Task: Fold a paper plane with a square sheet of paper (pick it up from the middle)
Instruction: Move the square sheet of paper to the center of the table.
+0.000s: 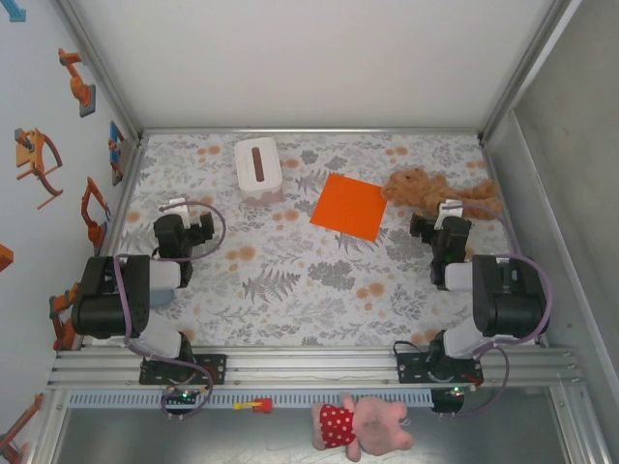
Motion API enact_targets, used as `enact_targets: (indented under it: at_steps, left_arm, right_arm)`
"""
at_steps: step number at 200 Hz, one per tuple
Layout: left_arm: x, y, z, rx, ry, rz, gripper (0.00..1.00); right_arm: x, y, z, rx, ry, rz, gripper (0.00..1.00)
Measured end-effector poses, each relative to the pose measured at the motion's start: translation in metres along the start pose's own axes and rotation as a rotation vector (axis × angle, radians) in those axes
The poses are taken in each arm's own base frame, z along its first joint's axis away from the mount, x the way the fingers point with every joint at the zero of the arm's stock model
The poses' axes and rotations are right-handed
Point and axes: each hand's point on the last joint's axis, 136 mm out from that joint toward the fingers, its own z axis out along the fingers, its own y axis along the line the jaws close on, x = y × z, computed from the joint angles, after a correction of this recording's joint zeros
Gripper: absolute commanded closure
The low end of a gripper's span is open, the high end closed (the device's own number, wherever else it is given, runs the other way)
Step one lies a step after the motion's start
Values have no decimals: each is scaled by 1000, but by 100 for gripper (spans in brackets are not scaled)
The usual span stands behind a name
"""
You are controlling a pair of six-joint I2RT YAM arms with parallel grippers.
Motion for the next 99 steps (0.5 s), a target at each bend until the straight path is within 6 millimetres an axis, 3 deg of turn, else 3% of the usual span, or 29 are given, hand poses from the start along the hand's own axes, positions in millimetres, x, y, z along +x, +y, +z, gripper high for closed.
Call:
enact_targets:
  at_steps: [76,99]
  left_arm:
    - [-1,0,-1,-2,1,3,4]
    - [-9,1,-6,-26,1,10,4]
  right_arm:
    - [-1,2,-1,-11,2,0,3]
    - [-17,2,-12,-14,-25,2,3]
